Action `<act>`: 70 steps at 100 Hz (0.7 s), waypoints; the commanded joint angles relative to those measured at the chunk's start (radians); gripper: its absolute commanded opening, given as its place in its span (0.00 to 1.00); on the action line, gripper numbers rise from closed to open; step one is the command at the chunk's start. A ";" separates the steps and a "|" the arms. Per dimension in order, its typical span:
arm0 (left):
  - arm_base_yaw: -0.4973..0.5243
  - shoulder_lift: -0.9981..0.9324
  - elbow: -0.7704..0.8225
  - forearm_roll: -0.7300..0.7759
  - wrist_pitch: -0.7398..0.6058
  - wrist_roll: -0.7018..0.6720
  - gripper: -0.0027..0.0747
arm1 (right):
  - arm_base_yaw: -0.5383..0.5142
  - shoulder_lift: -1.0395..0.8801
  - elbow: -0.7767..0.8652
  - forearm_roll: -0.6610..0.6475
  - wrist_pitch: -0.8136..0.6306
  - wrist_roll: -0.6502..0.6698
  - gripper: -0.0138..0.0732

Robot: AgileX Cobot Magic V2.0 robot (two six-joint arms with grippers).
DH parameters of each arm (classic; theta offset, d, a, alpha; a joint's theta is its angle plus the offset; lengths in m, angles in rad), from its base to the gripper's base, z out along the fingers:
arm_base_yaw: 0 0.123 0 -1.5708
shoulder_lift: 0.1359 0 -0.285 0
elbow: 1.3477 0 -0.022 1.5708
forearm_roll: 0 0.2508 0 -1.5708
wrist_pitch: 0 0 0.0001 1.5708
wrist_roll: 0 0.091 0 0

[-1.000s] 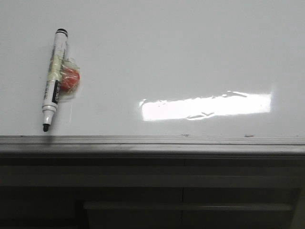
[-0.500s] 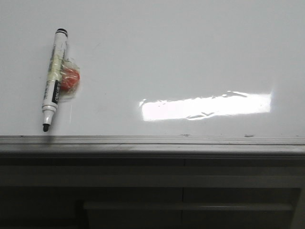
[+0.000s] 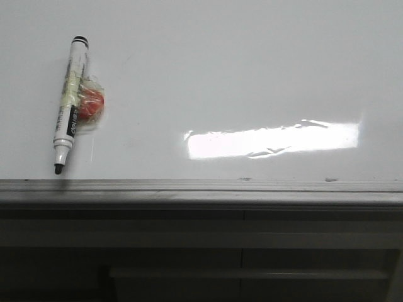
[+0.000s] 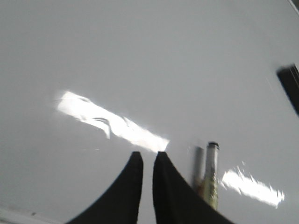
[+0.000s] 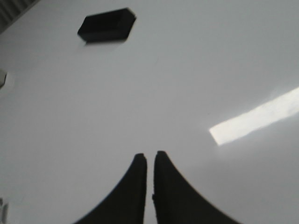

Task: Write number 0 on whiteboard

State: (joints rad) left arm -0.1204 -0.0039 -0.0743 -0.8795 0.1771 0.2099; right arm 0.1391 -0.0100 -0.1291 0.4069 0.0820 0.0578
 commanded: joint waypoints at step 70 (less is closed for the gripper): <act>-0.201 0.891 -0.794 0.382 0.647 0.100 0.52 | 0.000 0.250 -0.272 -0.052 0.297 -0.147 0.64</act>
State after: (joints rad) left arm -0.2659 0.8414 -0.8194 -0.4861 0.8723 0.4134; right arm 0.1391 0.2188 -0.3664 0.3553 0.4494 -0.0731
